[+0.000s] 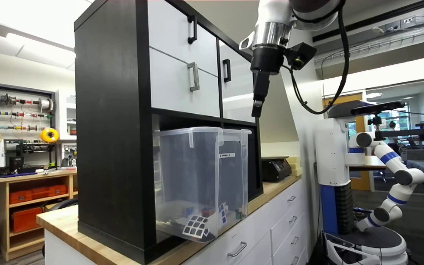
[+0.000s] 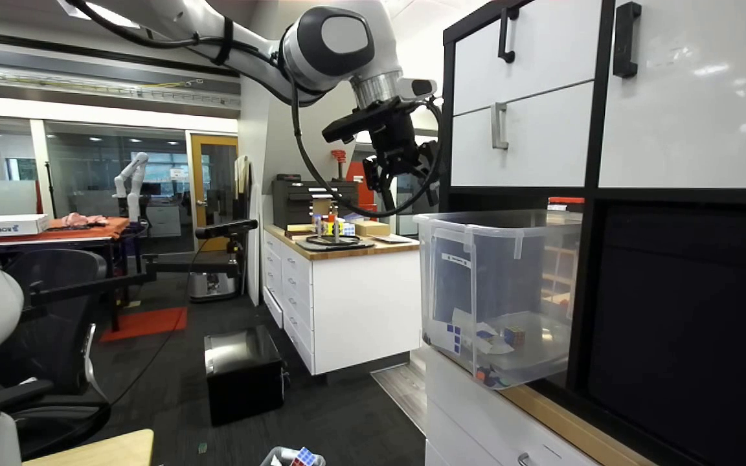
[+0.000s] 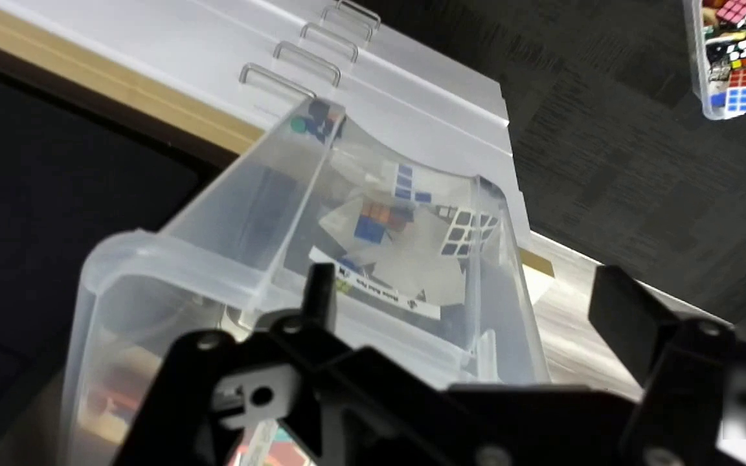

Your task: Pull out the storage box

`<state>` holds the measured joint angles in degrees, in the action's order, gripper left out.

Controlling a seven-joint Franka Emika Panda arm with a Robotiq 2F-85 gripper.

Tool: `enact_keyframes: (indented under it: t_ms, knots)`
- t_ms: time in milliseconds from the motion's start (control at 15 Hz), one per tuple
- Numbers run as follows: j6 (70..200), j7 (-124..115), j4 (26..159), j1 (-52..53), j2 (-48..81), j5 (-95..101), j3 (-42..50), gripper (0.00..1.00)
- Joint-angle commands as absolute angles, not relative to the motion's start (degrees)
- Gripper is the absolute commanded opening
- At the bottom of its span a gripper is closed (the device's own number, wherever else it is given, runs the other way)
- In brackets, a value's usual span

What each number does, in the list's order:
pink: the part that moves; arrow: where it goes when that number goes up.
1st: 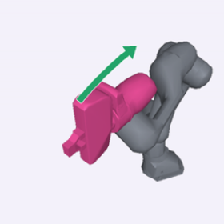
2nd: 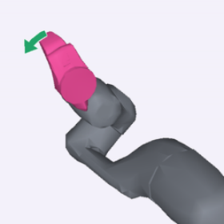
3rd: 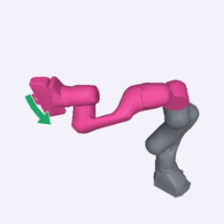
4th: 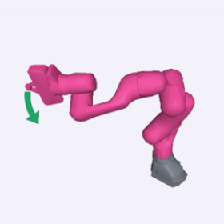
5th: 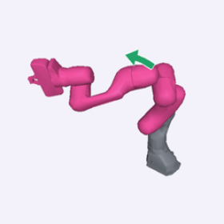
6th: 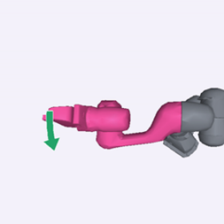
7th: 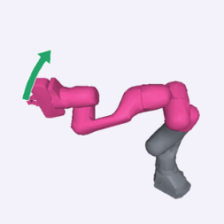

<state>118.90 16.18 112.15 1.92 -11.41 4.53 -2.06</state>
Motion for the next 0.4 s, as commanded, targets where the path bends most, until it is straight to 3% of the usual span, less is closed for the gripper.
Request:
enact_keyframes:
  t_ms: [0, 333]
  knots:
    - [112.7, 11.4, 112.6, 1.6, -12.5, 4.9, -1.6, 1.00]
    - [113.9, 13.3, 112.4, 2.1, -11.4, 4.6, -1.4, 1.00]
